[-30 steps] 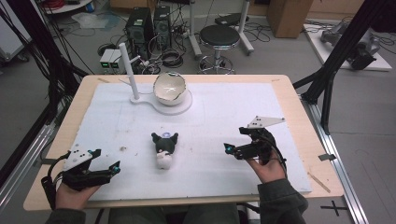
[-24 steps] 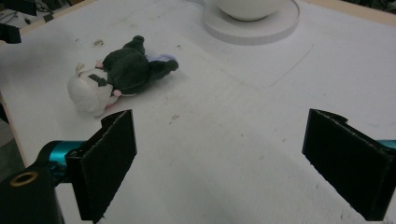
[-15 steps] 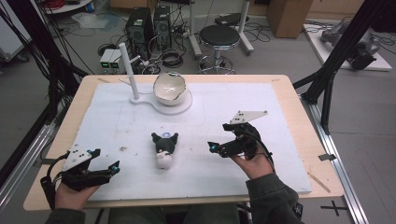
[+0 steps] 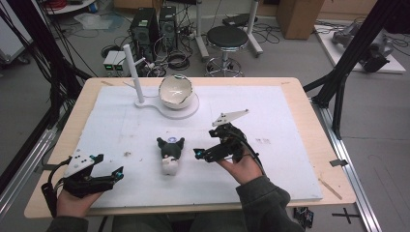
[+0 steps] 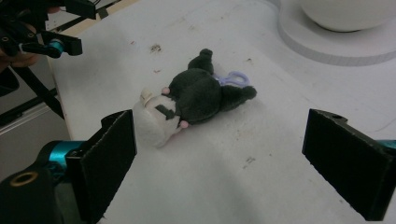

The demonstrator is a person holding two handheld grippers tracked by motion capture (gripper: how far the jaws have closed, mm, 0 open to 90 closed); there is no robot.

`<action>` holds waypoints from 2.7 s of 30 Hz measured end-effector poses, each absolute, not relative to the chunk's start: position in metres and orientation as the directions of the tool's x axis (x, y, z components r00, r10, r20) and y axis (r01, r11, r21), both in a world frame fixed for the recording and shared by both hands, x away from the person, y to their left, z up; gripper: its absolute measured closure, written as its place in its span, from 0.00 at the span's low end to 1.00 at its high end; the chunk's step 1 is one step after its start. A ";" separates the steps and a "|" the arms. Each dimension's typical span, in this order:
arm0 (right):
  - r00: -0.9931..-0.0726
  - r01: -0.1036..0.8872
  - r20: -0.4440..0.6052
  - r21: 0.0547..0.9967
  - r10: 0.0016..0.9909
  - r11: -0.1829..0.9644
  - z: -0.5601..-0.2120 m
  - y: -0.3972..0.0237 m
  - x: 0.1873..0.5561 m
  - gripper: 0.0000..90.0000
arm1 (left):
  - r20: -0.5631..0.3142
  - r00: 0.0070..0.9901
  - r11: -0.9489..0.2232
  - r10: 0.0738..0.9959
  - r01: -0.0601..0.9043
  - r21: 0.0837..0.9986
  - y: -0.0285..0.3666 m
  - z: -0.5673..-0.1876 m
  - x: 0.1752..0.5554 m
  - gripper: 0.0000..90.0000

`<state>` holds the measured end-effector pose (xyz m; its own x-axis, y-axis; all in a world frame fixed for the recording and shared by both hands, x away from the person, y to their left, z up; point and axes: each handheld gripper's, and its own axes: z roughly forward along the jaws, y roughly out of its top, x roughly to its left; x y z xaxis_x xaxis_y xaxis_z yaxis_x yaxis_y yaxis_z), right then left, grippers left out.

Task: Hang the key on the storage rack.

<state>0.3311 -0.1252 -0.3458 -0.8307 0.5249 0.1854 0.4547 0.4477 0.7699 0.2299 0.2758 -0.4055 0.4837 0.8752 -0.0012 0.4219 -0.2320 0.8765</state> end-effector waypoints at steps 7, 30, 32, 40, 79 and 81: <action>-0.825 0.492 0.234 0.744 0.515 0.451 -0.355 -0.103 0.340 0.10 | -0.001 0.486 -0.232 0.874 0.421 0.877 0.276 -0.406 0.230 0.20; -0.799 0.567 0.286 0.652 0.529 0.503 -0.385 -0.051 0.360 0.11 | 0.001 0.487 -0.234 0.874 0.417 0.878 0.277 -0.405 0.230 0.20; -0.798 0.572 0.296 0.645 0.525 0.507 -0.387 -0.048 0.360 0.11 | 0.001 0.485 -0.232 0.874 0.417 0.879 0.277 -0.405 0.230 0.20; -0.782 0.607 0.338 0.604 0.524 0.516 -0.395 -0.037 0.363 0.11 | 0.002 0.481 -0.232 0.877 0.418 0.879 0.278 -0.405 0.231 0.20; -0.826 0.515 0.096 0.530 0.556 0.674 -0.406 -0.009 0.359 0.43 | -0.001 0.478 -0.225 0.878 0.416 0.881 0.279 -0.404 0.231 0.20; -0.839 0.495 0.080 0.525 0.538 0.693 -0.404 -0.009 0.357 0.43 | -0.003 0.477 -0.223 0.879 0.417 0.881 0.279 -0.405 0.232 0.20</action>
<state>0.3572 -0.0094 -0.4044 -0.8390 0.5382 0.0804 0.4947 0.6929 0.5245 0.2315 0.2790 -0.4046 0.4773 0.8787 -0.0028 0.4166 -0.2235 0.8812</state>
